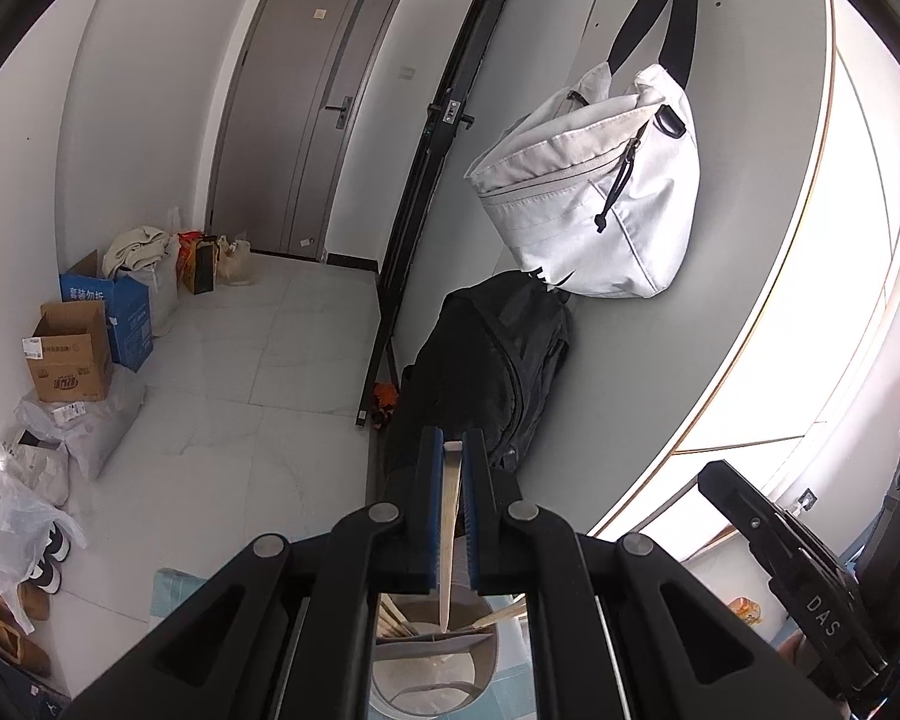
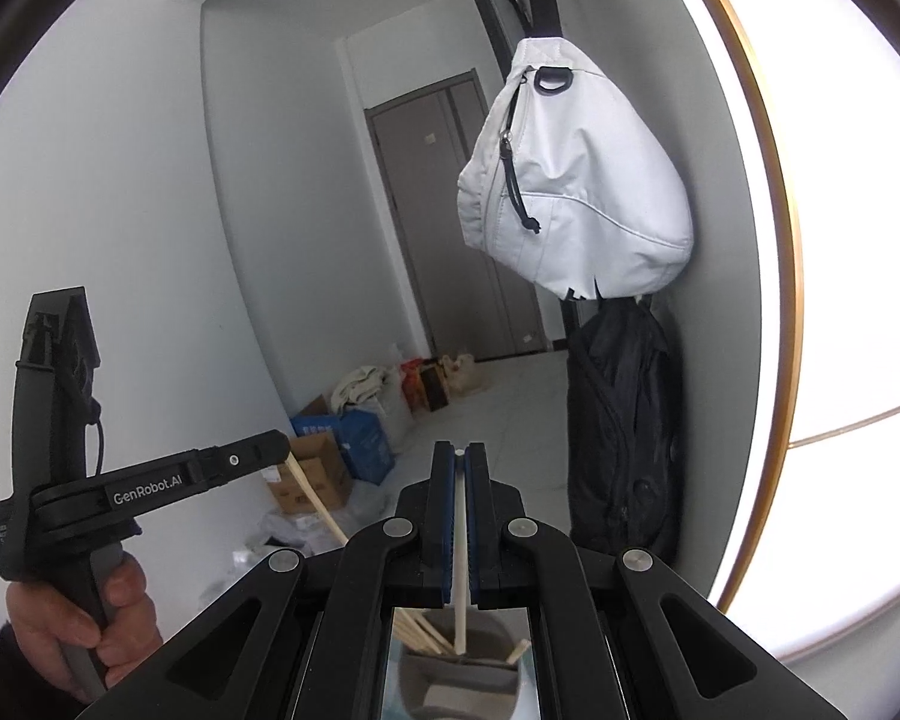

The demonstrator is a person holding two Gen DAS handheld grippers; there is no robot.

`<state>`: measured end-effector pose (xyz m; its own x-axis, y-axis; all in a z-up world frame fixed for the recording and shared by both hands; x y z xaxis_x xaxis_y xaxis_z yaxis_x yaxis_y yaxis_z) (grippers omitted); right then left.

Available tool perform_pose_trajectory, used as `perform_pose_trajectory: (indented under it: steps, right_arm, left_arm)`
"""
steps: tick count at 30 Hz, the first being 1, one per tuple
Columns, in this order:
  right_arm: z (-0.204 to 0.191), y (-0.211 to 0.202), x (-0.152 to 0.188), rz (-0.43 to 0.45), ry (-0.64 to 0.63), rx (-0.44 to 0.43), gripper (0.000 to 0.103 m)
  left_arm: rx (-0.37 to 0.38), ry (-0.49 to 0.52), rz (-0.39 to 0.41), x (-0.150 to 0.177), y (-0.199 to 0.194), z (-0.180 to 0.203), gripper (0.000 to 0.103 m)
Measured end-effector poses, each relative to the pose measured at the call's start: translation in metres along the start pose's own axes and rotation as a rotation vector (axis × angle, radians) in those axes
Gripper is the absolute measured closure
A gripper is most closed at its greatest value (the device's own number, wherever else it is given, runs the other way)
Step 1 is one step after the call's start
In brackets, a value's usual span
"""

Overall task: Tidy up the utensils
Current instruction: 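Lower both held chopsticks into the utensil holder and open both grippers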

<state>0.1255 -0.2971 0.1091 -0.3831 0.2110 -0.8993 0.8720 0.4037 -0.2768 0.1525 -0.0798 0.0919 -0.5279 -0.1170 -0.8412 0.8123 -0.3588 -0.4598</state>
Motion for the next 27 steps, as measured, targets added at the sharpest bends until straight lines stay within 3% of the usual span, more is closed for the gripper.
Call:
perform_pose_trajectory:
  steps: [16,23,27]
  right_arm:
    - [0.009,0.074,0.04,-0.181,-0.07,-0.017,0.101]
    - [0.009,0.095,0.067,-0.274,-0.074,-0.041,0.101]
    - [0.01,0.107,0.082,-0.327,-0.031,-0.075,0.1]
  left_arm:
    - [-0.008,-0.082,-0.126,0.037,0.058,-0.036,0.101]
    - [0.068,-0.045,-0.223,0.053,0.073,-0.026,0.101]
    - [0.1,-0.08,-0.278,0.068,0.08,-0.04,0.101]
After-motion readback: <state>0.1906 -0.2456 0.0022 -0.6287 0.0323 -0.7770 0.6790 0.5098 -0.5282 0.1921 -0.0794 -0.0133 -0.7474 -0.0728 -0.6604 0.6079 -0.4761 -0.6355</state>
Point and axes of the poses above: each gripper's, at about its wrist camera, not at the fingertips, and y roughly the way its jaws point, z to its right, x to its underside, the point moved 8 cm from there along y, roughly the way its jaws point, and after that the axes turned 3 degrees about y, right-handed, at the moved point
